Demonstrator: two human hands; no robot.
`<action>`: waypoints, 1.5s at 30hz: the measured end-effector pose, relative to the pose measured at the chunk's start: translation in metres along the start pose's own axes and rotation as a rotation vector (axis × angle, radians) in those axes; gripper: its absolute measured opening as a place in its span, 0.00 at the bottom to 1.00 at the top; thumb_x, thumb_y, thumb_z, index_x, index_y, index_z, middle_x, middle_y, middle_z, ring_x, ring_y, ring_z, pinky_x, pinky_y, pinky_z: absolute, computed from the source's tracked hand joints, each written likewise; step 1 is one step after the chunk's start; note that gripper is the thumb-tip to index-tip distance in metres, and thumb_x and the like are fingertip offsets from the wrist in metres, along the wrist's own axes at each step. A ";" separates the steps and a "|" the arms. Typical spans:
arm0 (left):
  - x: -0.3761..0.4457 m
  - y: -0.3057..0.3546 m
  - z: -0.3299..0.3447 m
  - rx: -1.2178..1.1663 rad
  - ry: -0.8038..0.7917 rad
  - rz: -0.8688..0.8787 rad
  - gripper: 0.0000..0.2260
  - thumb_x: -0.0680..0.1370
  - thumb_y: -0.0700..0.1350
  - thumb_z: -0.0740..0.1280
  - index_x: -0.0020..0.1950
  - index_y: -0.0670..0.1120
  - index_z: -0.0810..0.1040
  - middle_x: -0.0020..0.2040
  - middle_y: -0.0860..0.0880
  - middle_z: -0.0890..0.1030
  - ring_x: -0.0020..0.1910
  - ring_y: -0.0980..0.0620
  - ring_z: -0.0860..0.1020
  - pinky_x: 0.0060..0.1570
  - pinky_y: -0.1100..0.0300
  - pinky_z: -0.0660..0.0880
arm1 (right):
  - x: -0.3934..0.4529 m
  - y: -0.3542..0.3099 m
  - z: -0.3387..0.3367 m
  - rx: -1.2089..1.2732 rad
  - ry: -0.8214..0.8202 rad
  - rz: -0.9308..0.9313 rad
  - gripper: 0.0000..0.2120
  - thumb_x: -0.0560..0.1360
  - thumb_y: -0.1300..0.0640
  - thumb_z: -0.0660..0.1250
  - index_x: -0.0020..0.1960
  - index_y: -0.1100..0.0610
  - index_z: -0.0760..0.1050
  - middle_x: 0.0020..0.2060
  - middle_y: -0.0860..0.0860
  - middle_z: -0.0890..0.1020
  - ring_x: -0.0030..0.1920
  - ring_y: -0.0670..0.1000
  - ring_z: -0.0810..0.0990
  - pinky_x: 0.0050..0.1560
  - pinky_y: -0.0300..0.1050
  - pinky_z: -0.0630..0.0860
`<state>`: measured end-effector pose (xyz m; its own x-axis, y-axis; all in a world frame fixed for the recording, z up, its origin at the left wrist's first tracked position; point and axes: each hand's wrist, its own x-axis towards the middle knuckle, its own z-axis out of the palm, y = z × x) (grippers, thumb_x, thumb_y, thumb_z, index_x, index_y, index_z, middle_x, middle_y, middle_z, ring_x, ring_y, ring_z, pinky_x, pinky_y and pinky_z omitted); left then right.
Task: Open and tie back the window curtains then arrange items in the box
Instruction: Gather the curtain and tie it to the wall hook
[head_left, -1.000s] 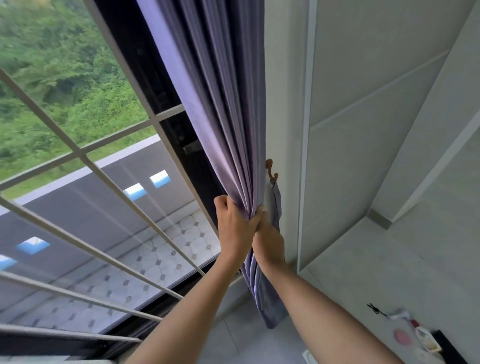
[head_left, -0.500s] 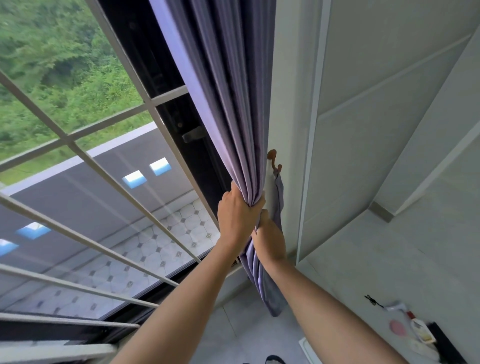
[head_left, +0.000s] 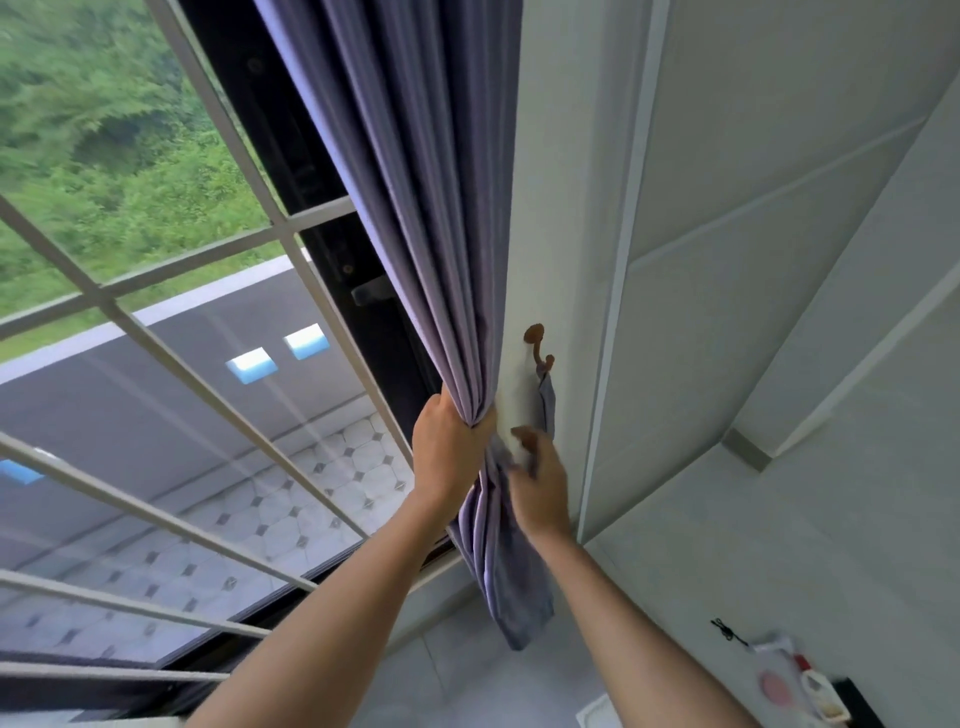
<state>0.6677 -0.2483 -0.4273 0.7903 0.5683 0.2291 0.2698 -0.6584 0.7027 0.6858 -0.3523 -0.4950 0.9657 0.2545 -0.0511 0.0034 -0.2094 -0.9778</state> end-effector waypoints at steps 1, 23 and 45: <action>0.000 0.000 0.001 0.017 0.001 0.004 0.09 0.72 0.41 0.65 0.35 0.44 0.67 0.31 0.49 0.70 0.31 0.51 0.68 0.29 0.59 0.67 | 0.008 0.002 -0.004 -0.067 0.066 -0.004 0.13 0.75 0.66 0.62 0.56 0.54 0.74 0.52 0.46 0.77 0.53 0.44 0.77 0.53 0.34 0.70; -0.005 0.006 0.005 0.050 0.034 -0.007 0.11 0.74 0.45 0.66 0.53 0.40 0.74 0.37 0.48 0.76 0.35 0.48 0.74 0.33 0.57 0.73 | 0.015 0.047 -0.015 -0.380 0.082 0.192 0.15 0.73 0.66 0.63 0.58 0.55 0.71 0.37 0.48 0.79 0.38 0.50 0.80 0.35 0.42 0.71; -0.019 0.008 -0.006 -0.047 -0.086 0.024 0.11 0.75 0.44 0.66 0.55 0.43 0.73 0.37 0.48 0.79 0.34 0.50 0.77 0.29 0.65 0.68 | -0.070 -0.008 0.014 -0.332 0.082 -0.100 0.19 0.77 0.63 0.61 0.68 0.54 0.69 0.70 0.51 0.67 0.60 0.50 0.78 0.57 0.36 0.76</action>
<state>0.6512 -0.2613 -0.4217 0.8411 0.5067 0.1892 0.2252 -0.6461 0.7292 0.6146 -0.3555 -0.4866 0.9740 0.2149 0.0709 0.1697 -0.4860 -0.8574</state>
